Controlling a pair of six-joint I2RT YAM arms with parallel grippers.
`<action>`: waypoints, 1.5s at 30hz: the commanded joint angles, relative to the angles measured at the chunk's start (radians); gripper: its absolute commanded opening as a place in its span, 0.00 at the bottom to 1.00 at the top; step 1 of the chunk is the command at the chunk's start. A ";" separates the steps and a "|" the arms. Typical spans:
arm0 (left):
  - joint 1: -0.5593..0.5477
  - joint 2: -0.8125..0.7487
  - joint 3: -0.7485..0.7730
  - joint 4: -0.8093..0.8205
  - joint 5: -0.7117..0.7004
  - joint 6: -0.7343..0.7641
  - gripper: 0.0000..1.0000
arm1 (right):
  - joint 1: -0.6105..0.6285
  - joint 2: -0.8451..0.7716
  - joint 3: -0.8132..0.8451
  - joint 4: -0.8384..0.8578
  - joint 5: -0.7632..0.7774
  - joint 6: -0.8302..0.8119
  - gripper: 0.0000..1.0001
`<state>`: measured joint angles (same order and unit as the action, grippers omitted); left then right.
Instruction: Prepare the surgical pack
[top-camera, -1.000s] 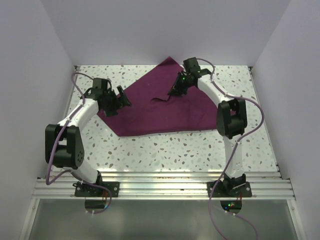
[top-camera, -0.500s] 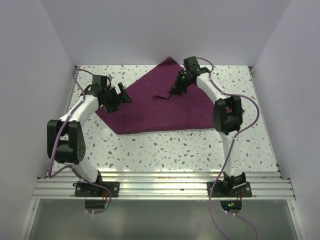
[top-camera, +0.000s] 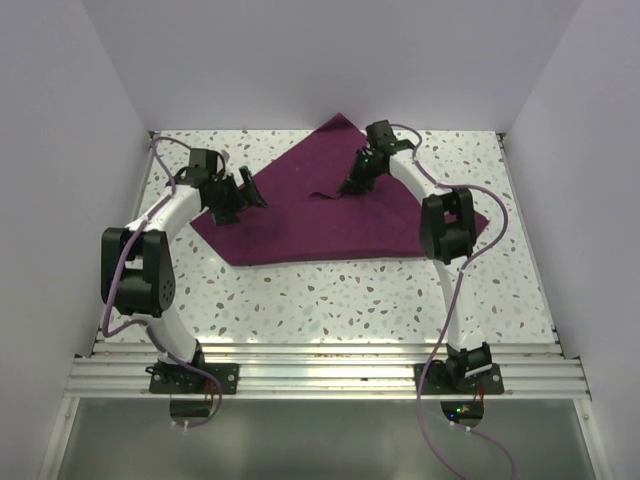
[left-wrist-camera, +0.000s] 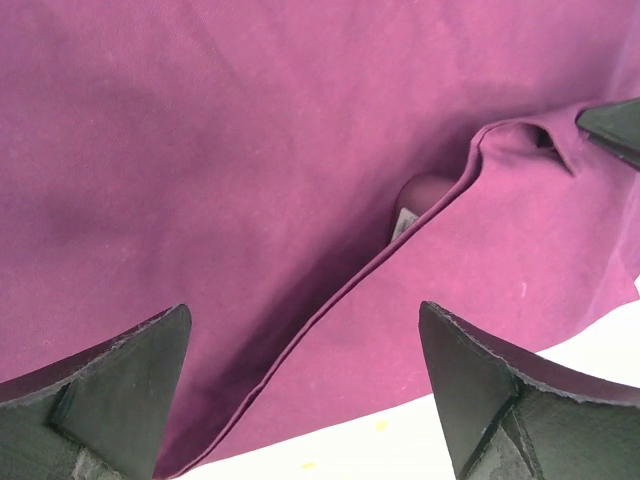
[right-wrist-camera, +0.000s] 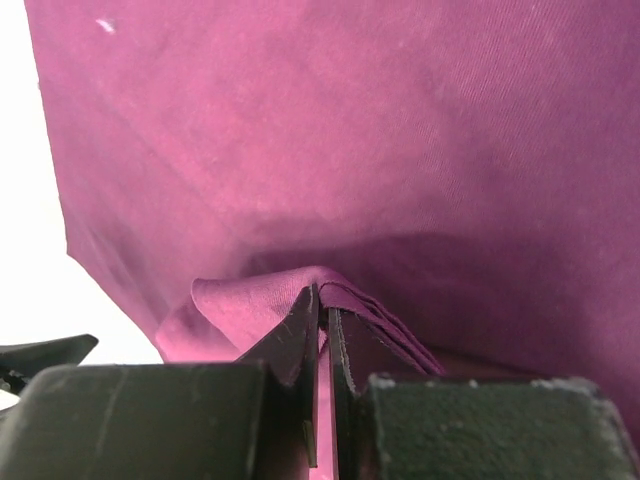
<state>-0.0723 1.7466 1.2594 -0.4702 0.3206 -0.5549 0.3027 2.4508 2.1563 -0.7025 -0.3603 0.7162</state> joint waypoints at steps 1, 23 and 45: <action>0.008 0.011 0.041 -0.010 0.021 0.033 1.00 | -0.007 0.037 0.065 -0.009 -0.017 -0.029 0.04; 0.009 0.039 0.052 -0.033 0.000 0.033 1.00 | -0.017 0.093 0.237 -0.062 -0.049 -0.063 0.56; 0.153 0.079 0.239 -0.343 -0.525 0.101 1.00 | 0.035 -0.073 0.185 -0.189 -0.118 -0.218 0.32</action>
<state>0.0402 1.8137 1.4403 -0.7486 -0.0532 -0.5072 0.2928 2.5019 2.3428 -0.8051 -0.4625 0.5911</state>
